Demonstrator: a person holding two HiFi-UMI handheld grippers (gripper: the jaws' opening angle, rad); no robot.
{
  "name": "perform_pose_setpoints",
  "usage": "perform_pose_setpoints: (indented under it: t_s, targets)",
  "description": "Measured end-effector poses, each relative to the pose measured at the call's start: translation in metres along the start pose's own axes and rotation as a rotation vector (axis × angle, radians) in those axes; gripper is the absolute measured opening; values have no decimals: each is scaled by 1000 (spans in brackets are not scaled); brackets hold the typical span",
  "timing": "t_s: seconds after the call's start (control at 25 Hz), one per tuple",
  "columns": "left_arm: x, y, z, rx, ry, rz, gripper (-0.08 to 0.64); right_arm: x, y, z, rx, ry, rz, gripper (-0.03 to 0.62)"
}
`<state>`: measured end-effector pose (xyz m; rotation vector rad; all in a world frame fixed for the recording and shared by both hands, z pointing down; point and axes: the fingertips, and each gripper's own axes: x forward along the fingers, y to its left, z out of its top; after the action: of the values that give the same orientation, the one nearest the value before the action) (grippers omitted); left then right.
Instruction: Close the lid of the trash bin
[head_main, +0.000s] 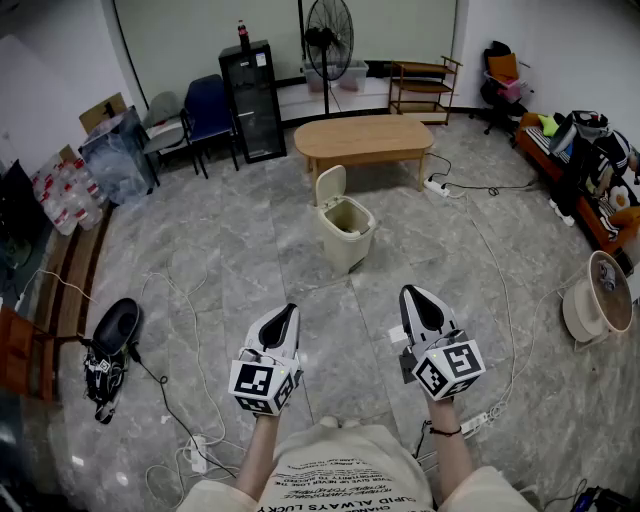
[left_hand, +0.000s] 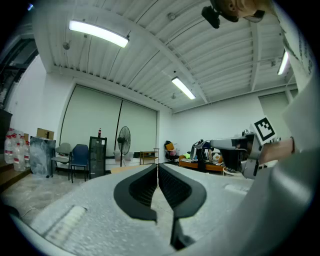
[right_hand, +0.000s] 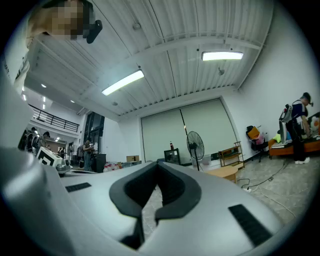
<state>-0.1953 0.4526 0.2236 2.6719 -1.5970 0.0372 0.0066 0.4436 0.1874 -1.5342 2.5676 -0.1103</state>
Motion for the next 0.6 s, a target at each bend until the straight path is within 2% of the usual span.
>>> perform_pose_setpoints:
  t_s: [0.4,0.6]
  targets:
    - [-3,-21,-2,26,-5,19,25,-19,-10,-6,14,3,16,5]
    - [-1,-28,-3,58,-15,75,25,-26,-17,-11,15,10,35,5]
